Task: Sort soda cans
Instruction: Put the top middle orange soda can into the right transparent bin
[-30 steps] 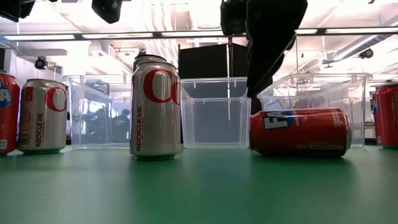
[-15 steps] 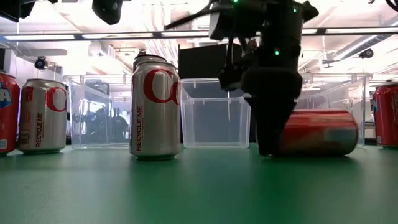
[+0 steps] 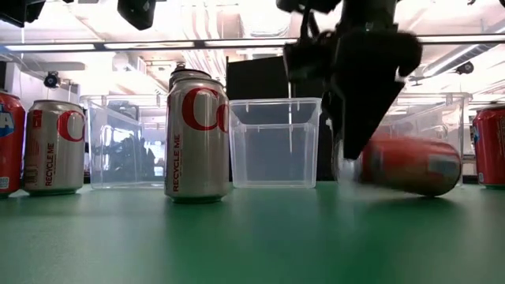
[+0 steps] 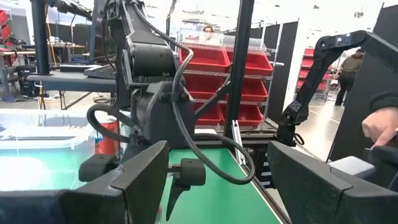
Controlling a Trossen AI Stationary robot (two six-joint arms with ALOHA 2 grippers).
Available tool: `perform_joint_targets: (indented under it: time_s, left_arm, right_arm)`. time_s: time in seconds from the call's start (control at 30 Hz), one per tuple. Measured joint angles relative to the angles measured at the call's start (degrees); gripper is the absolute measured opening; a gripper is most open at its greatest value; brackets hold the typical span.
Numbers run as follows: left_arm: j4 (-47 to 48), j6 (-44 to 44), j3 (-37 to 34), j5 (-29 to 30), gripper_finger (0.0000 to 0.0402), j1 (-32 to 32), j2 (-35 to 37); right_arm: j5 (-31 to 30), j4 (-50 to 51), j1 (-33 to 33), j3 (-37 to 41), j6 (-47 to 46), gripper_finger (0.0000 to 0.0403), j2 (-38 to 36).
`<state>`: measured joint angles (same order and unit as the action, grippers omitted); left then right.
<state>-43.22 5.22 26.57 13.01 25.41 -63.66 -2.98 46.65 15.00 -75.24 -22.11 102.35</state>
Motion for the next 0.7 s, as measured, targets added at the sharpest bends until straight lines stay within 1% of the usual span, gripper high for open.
perform_joint_targets:
  time_s: [0.13,0.43,0.7]
  left_arm:
    - [-0.04,0.0,0.0,-0.01,0.0259,0.0,0.0]
    - [0.01,0.22,0.0,-0.01,0.0259,0.0,0.0]
    - [0.43,0.21,0.0,-0.01,0.0259,0.02,0.0]
  right_arm:
    - [-0.09,-0.15,0.13,0.27,2.74,0.0363,0.16]
    - [0.41,1.59,0.13,0.7,12.93,0.0363,5.49]
    - [-0.15,1.88,0.29,0.24,15.18,0.0363,6.26]
